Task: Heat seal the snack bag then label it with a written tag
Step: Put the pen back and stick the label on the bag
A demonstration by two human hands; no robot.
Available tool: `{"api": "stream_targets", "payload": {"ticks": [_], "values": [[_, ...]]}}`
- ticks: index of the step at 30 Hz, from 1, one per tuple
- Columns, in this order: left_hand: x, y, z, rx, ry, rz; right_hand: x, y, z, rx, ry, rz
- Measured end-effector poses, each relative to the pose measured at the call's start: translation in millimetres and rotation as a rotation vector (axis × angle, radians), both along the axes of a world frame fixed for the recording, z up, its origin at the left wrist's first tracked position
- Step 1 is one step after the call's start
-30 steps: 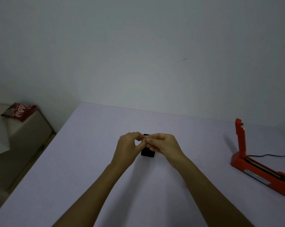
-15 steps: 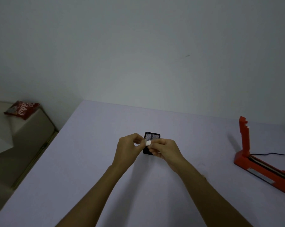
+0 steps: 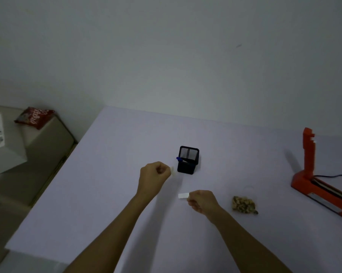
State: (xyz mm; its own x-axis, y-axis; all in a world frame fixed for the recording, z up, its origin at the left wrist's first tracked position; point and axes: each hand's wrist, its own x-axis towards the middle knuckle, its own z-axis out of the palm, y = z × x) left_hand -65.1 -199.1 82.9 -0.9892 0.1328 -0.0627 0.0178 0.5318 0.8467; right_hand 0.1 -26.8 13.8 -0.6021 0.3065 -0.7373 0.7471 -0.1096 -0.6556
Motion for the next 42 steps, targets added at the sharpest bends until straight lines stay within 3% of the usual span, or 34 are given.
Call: {"api": "stream_targets", "payload": {"ticks": [5, 9, 14, 25, 28, 32, 37, 42], "values": [[3.8, 2.4, -5.9, -0.009, -0.010, 0.001, 4.6, -3.5, -9.6, 0.163, -0.062, 0.068], [4.0, 5.0, -6.9, -0.057, 0.043, -0.015, -6.2, -9.2, 2.8, 0.327, 0.062, 0.083], [7.7, 18.2, -9.4, -0.156, 0.184, -0.064, -22.0, -30.4, 66.3, -0.006, 0.281, -0.100], [17.3, 54.0, 0.1, -0.287, 0.631, -0.238, -13.1, -1.9, 97.2, -0.068, 0.379, -0.242], [19.8, 68.5, -5.1, -0.229, 0.688, -0.304, -6.0, 15.9, 101.8, -0.086, 0.391, -0.285], [25.7, 99.3, -9.6, -0.059, 0.534, -0.273, 10.0, 56.7, 99.9, 0.029, 0.368, -0.214], [17.6, 150.1, -17.0, 0.251, 0.050, -0.215, 22.0, 126.6, 91.2, 0.162, 0.321, -0.098], [10.3, 198.8, -39.4, 0.203, -0.184, -0.294, 20.6, 183.3, 69.9, 0.191, 0.254, -0.047]]}}
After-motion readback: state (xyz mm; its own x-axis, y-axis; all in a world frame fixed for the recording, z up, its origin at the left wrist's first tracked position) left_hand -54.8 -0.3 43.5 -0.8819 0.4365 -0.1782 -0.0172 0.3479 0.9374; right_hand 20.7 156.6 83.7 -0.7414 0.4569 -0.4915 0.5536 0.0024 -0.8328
